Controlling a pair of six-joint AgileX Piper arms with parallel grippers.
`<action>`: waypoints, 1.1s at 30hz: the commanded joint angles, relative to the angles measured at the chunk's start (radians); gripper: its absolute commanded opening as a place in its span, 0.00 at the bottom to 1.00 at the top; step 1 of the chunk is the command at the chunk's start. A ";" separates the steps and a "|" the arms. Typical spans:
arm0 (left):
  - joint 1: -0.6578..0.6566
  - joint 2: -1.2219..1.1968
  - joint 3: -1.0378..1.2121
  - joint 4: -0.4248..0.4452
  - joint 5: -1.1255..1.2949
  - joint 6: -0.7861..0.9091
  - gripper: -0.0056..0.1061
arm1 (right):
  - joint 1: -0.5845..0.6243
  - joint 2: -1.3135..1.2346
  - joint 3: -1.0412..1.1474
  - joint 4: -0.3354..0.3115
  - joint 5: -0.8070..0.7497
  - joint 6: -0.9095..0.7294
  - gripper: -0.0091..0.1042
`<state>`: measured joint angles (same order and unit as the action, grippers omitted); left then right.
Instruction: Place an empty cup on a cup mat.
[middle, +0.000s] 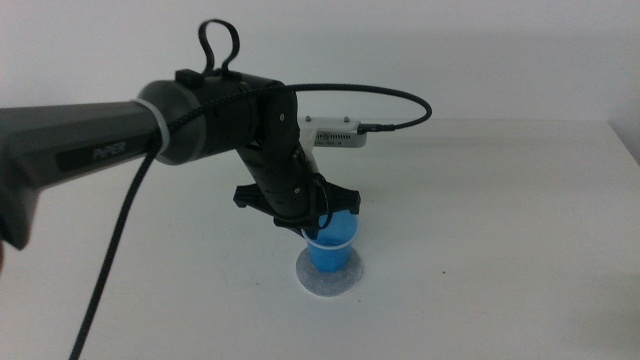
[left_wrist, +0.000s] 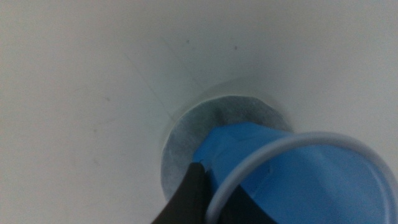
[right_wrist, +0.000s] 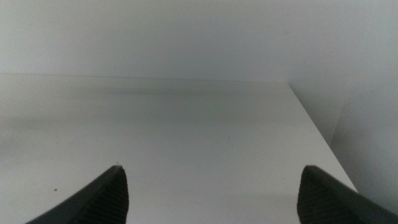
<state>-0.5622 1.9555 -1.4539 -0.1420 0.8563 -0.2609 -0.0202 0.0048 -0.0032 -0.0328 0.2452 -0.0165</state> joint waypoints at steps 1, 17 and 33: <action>-0.005 0.013 0.005 -0.020 -0.016 -0.008 0.03 | 0.002 -0.005 0.003 -0.005 -0.007 -0.004 0.90; 0.069 -0.102 -0.028 -0.053 0.187 0.132 0.89 | 0.002 -0.005 0.003 -0.005 -0.007 -0.004 0.90; 0.232 -0.986 0.329 0.260 0.309 0.070 0.89 | 0.002 -0.005 0.003 -0.005 -0.007 -0.004 0.90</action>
<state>-0.3447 1.0497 -1.1645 0.0975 1.1636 -0.1790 -0.0202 0.0048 -0.0032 -0.0328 0.2452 -0.0165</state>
